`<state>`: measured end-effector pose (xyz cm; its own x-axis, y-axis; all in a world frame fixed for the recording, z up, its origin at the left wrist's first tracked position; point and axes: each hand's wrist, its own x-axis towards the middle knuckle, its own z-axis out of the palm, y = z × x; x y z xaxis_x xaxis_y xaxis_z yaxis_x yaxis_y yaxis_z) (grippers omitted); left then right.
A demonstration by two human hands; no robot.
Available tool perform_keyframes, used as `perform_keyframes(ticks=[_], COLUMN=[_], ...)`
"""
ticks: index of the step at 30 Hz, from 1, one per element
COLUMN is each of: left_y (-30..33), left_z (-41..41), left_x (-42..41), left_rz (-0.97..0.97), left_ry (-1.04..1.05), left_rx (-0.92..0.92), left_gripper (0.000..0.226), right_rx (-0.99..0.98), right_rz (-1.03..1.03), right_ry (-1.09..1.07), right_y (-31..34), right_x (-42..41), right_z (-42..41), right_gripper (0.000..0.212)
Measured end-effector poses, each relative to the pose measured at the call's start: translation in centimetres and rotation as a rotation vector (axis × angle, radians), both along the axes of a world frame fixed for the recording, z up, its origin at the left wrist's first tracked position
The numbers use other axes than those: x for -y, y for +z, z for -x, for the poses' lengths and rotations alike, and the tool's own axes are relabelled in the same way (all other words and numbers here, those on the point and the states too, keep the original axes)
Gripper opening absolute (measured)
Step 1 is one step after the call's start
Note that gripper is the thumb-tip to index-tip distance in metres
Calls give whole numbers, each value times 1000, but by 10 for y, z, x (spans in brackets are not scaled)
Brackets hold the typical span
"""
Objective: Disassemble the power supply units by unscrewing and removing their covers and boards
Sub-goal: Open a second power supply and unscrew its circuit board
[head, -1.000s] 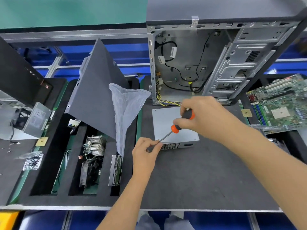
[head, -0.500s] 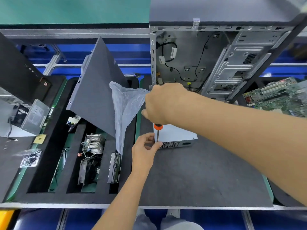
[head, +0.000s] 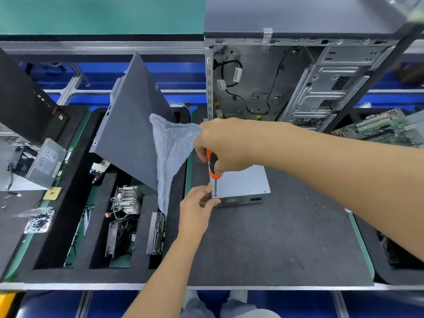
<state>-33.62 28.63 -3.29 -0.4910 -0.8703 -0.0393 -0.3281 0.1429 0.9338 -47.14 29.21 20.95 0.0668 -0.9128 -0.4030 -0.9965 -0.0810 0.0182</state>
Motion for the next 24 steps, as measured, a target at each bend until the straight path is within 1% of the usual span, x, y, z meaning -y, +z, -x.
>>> perform_keyframes(ticks=[4, 5, 7, 8, 10, 12, 14, 16, 18, 20, 22, 24], left_y=[-4, -5, -4, -4, -3, -3, -2, -1, 0, 2, 7, 15], left_z=[-1, -1, 0, 1, 2, 4, 5, 5, 4, 4, 2, 0], left_x=[3, 4, 6, 7, 10, 15, 19, 20, 19, 18, 18, 17], left_rz=[36, 43, 47, 49, 61, 65, 61, 53, 35, 8, -6, -16], left_ry=[-27, -31, -38, -38, -38, -46, -55, -53, -42, -40, -55, -50], left_rx=[14, 18, 17, 14, 14, 25, 44, 66, 76, 82, 86, 54], left_gripper=[29, 29, 30, 32, 35, 35, 35, 35, 35, 40, 48, 56], right_rx=[102, 110, 21, -72, -230, -256, -213, -117, -1, 116, 222, 273], right_rz=[15, 17, 35, 57, 119, 168, 211, 231, 229, 217, 191, 142], right_ry=[-34, -64, -160, -187, -109, -39, -48, -77, -108, -149, -179, -192], right_y=[-3, -4, -6, -6, -4, -4, -5, -6, -7, -6, -6, -8], right_x=[-2, -3, -5, -6, -8, -9, -7, -7, -6, -5, -4, -4], right_z=[8, 8, 5, 2, -4, -6, -4, -1, 3, 8, 14, 18], right_gripper=[37, 45, 63, 64, 51, 43, 32, 24, 33, 38, 37, 31])
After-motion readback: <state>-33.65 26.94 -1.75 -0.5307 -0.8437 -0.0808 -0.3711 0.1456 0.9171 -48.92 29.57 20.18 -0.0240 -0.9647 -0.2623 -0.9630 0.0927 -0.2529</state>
